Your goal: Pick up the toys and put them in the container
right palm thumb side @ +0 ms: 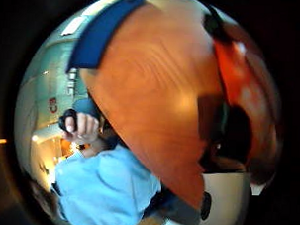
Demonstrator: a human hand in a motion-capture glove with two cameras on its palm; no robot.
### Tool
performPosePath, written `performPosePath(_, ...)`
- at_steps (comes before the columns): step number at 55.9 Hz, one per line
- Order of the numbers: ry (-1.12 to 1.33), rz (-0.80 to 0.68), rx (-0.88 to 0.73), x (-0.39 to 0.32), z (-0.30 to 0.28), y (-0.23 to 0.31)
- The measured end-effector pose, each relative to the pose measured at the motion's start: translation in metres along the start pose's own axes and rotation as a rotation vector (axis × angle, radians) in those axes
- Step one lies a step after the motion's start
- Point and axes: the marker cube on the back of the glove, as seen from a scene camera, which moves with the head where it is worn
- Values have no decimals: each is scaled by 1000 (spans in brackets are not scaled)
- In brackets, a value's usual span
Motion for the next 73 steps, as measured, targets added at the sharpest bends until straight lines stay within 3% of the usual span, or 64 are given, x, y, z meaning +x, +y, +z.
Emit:
performPosePath(12,-37,-72,112,-8,-28,-33)
performPosePath(24,-65,-154,330,-56,-132,-86)
performPosePath(41,-108,-359,414,-142,-250,-165)
performPosePath(49,-185,-448,363,-206,-261,-205)
performPosePath(60,-117,-511,243,-273,-216,-249)
performPosePath(69,-10,-478,-151,-285,-170,-261)
performPosePath(73,-12,-478,-158,-276,-163,-260)
